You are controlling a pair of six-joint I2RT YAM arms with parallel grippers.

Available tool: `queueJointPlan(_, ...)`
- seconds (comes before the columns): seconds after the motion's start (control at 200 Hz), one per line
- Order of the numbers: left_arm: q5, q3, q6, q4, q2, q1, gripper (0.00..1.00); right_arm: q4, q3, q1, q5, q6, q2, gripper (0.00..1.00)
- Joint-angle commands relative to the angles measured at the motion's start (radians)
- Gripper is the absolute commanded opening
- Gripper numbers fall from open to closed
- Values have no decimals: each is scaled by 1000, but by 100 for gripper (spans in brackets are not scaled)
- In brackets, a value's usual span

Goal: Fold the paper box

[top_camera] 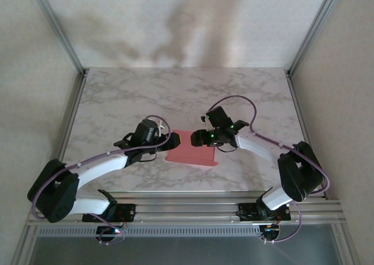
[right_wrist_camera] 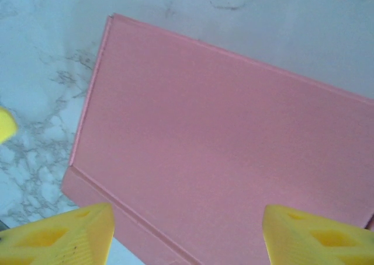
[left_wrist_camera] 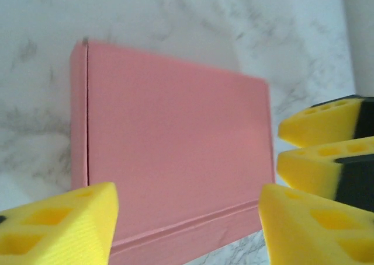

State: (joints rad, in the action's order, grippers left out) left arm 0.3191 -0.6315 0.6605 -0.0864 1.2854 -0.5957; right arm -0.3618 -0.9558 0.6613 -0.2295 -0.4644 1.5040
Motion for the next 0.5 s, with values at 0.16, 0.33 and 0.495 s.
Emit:
queueJointPlan(0.16,-29,24,-107,27,-81,53,99,-26,174,-14,73,-128,-232,99)
queueJointPlan(0.33,30,93,-94,-58,-87,64,99,-17,277,-22,84,-182,-328,99)
queueJointPlan(0.495,81,132,-93,-113,-39,63,99,38,341,-23,48,-226,-345,99)
